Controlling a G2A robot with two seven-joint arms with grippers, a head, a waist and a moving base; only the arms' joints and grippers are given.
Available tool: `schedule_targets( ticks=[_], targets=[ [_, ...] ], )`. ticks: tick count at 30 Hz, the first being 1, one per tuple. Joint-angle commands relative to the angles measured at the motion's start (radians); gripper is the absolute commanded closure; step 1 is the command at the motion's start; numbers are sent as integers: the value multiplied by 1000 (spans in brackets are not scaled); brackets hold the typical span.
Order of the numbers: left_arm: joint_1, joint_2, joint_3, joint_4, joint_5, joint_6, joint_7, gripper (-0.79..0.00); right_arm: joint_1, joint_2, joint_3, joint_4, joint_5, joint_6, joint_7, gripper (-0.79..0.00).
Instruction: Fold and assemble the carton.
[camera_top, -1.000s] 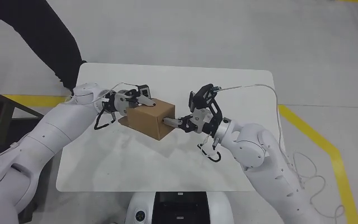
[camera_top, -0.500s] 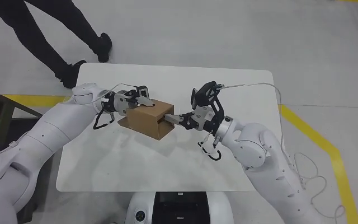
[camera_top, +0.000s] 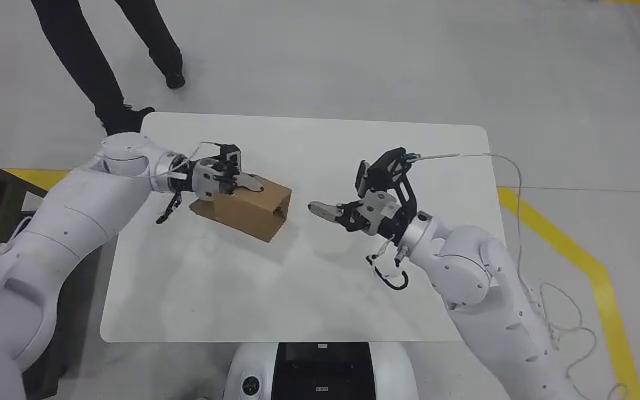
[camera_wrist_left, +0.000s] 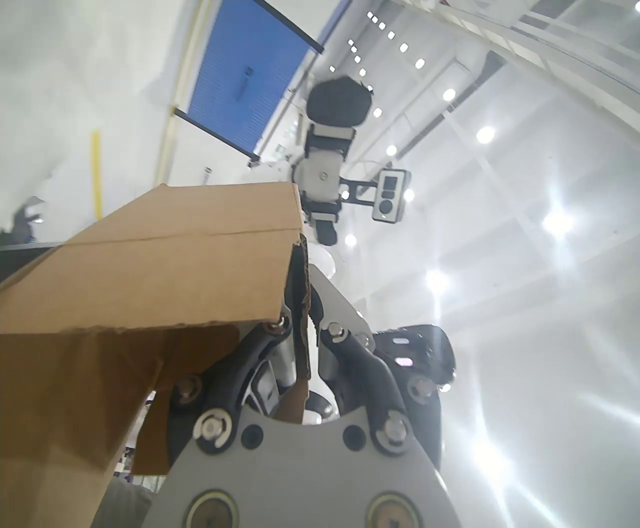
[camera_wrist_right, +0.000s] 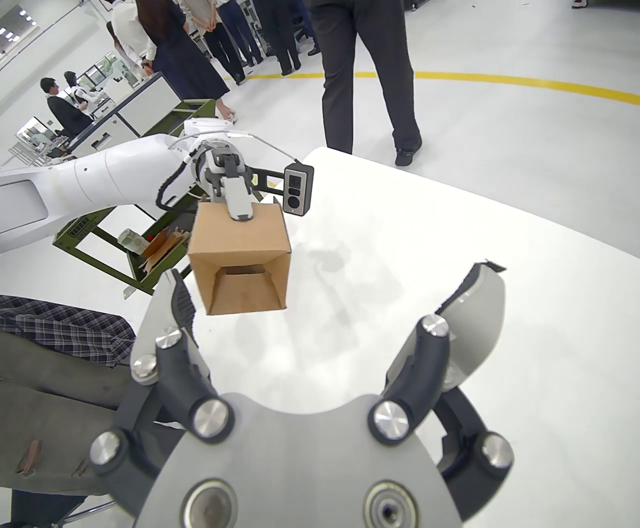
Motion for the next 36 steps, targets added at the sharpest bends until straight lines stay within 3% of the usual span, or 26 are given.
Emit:
schedule_targets(
  ticks=[1,7,14,26,27,28,29,36],
  targets=[
    [-29,-12,6,19,102,-14,35,0,0,0,1,5,2,-3,2,-785],
    [-75,-43,25,-87,365,-10,299,0,-8,4,9,9,-4,-14,11,-785],
    [-85,-65,66,-267,659,122,525,0,-29,11,23,11,-12,-32,32,-785],
    [-90,-111,97,-358,823,237,513,0,-62,20,56,5,4,-36,37,-785],
    [-90,-116,96,-359,828,240,515,-231,-63,20,58,6,7,-36,36,-785],
    [-90,-120,95,-360,832,242,520,-545,-64,21,60,8,9,-36,36,-785],
    [-89,-124,93,-360,833,244,522,-785,-64,21,61,10,12,-37,36,-785],
    [-79,-151,62,-354,785,227,525,-785,-59,24,70,24,25,-37,41,-785]
  ],
)
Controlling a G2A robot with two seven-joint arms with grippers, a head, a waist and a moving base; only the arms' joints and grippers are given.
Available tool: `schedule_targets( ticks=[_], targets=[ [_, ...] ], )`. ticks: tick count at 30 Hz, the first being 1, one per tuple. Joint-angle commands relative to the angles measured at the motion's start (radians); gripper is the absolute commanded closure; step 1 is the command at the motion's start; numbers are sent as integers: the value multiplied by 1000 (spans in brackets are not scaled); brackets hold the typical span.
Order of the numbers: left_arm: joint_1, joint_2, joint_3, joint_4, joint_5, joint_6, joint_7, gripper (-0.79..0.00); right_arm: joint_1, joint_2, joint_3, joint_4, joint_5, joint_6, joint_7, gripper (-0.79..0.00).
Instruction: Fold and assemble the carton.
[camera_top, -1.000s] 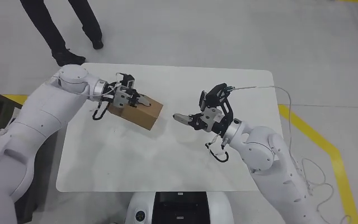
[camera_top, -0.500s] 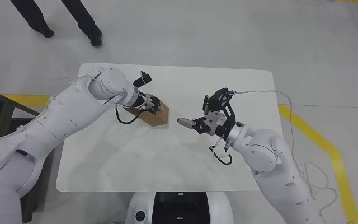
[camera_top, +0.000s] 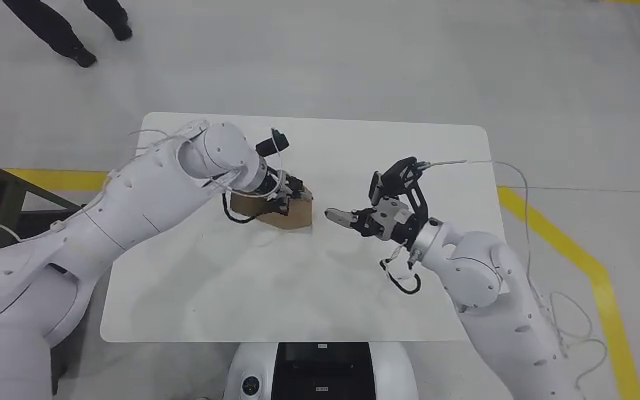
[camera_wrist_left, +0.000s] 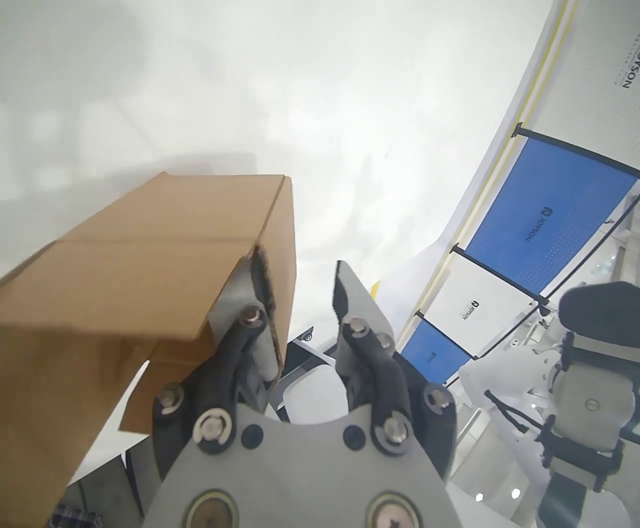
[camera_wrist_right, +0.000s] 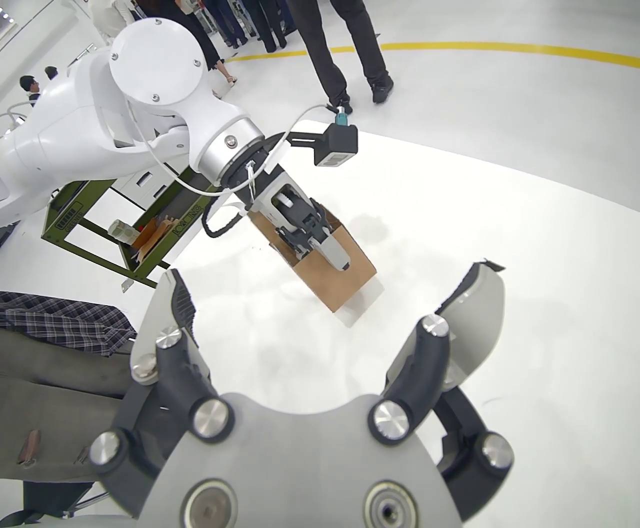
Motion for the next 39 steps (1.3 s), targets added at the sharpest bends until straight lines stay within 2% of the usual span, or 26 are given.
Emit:
schedule_targets(
  ticks=[1,7,12,18,23,31,39],
  targets=[
    [7,-5,-15,5,-30,-21,-9,-785,2,1,2,3,5,1,4,-785],
    [31,-9,-59,19,-70,-72,11,-785,5,3,6,9,15,0,7,-785],
    [79,2,-133,42,-176,-135,38,-785,11,4,3,18,22,-2,10,-785],
    [108,0,-172,70,-195,-138,86,-785,20,4,-2,24,17,3,14,-785],
    [129,4,-210,58,-220,-159,51,-785,21,5,-10,26,17,7,14,-785],
    [198,50,-318,6,-237,-168,-14,-785,33,3,-35,40,21,10,21,-785],
    [337,118,-507,-31,-301,-196,48,-785,71,-4,-86,80,32,14,36,-785]
  ],
)
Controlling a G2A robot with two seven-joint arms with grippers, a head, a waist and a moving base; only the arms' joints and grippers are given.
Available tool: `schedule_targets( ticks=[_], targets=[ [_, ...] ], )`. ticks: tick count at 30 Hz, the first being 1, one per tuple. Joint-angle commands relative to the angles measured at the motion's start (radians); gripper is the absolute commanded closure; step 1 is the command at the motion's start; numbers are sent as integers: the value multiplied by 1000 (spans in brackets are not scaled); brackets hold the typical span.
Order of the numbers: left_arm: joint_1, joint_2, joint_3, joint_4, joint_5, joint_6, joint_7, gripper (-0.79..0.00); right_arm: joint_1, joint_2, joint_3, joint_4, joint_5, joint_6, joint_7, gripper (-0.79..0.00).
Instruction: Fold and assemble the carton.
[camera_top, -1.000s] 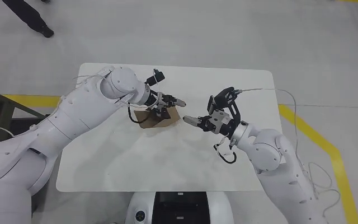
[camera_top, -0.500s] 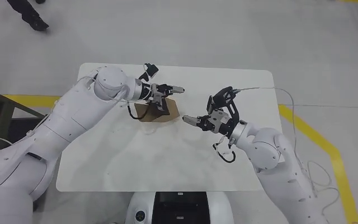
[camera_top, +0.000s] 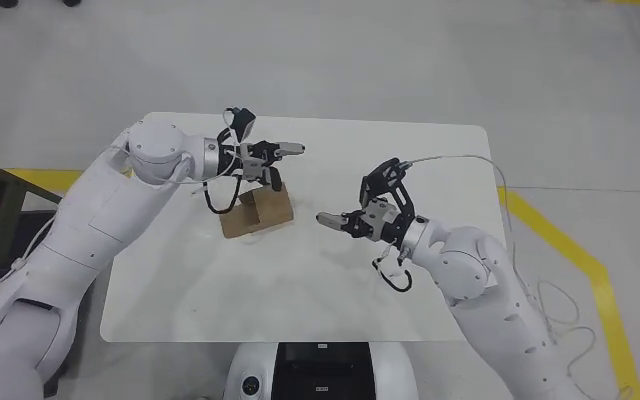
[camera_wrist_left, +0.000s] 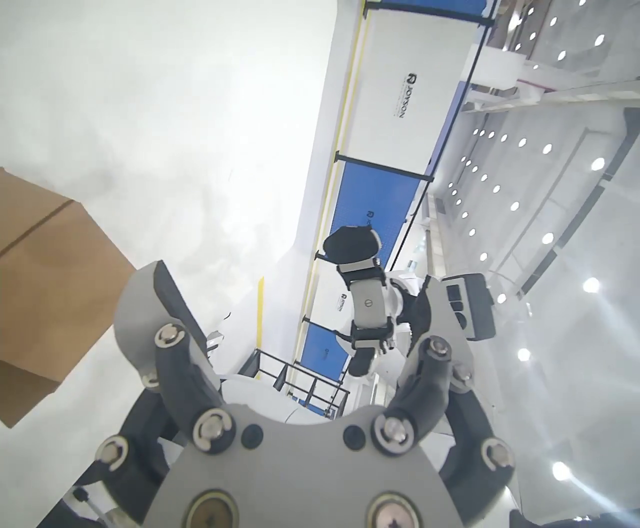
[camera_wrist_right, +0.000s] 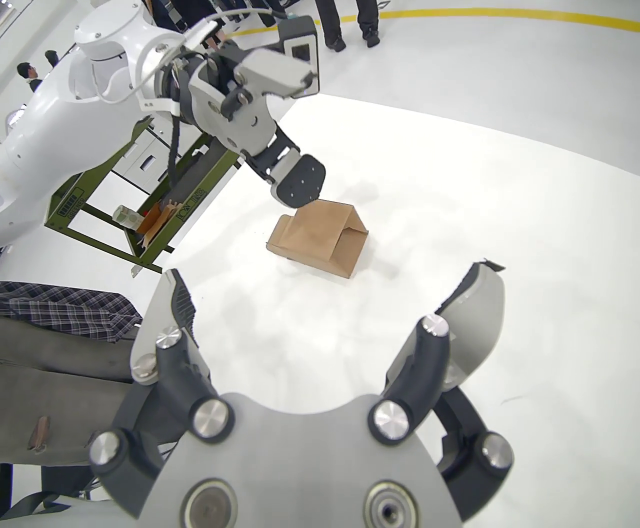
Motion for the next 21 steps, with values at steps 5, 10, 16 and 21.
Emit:
schedule_targets(
  ticks=[5,10,16,21],
  targets=[
    [133,41,-140,-5,-73,-23,65,-785,46,-11,-61,56,2,-10,1,-785],
    [238,67,-248,0,-127,-50,119,-785,132,-32,-157,137,-18,-42,7,-785],
    [372,96,-395,-16,-189,-87,183,-785,227,-67,-265,218,-73,73,8,-785],
    [479,113,-500,-60,-212,-104,222,-785,266,-105,-363,239,-105,210,-16,-785]
  ],
)
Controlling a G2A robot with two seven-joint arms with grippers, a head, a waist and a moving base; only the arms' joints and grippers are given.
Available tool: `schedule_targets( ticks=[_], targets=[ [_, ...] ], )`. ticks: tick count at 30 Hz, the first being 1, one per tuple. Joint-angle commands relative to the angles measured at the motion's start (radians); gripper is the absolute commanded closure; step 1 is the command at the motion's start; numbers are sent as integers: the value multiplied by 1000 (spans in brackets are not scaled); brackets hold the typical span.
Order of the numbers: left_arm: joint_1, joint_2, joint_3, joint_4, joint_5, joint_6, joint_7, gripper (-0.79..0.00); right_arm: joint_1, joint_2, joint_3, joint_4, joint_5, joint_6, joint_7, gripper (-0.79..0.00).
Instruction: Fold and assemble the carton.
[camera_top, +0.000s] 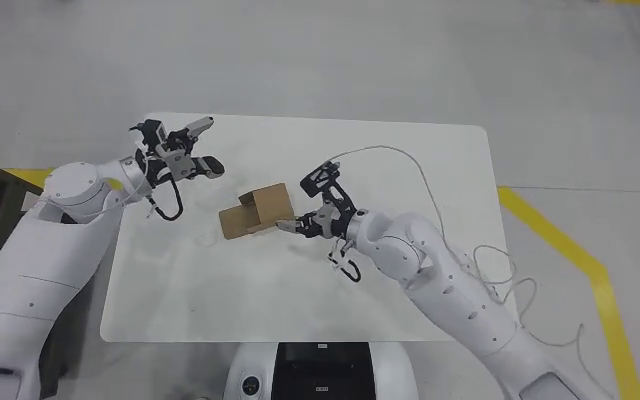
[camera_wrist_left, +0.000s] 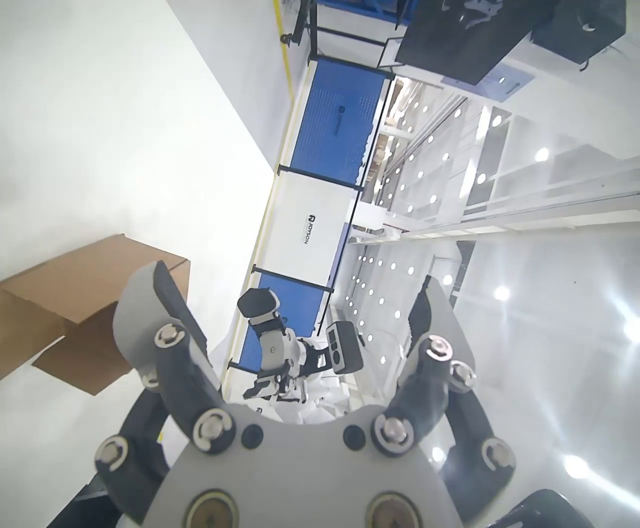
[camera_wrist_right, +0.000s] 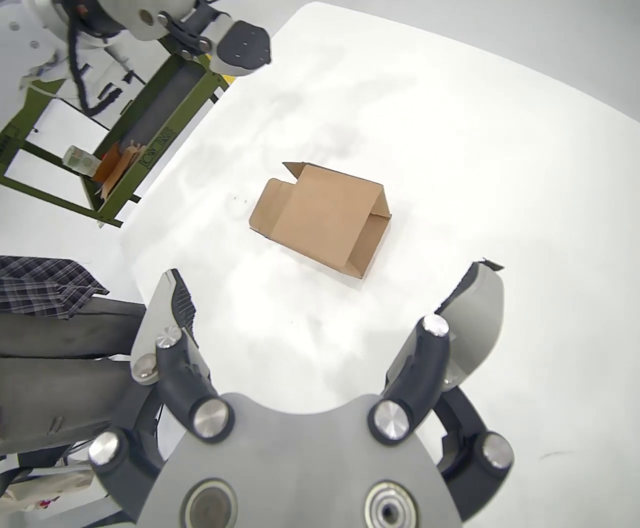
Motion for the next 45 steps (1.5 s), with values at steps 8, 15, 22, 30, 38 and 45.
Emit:
schedule_targets(
  ticks=[8,15,22,30,38,45],
  targets=[
    [149,11,-123,-85,-19,-24,34,-785,40,-51,-106,53,-9,61,-67,-785],
    [178,7,-139,-106,-24,-29,17,-785,40,-51,-106,53,-9,61,-67,-785],
    [180,6,-142,-103,-24,-31,37,-785,24,-60,-111,74,0,76,-123,-785],
    [217,0,-219,-65,-56,-64,78,-785,88,-145,-201,226,56,212,-252,-785],
    [284,-5,-293,-70,-73,-80,76,-785,158,-227,-300,319,-25,404,-212,-785],
    [318,-12,-329,-86,-73,-81,71,-785,179,-258,-342,337,-178,534,-140,-785]
  ],
)
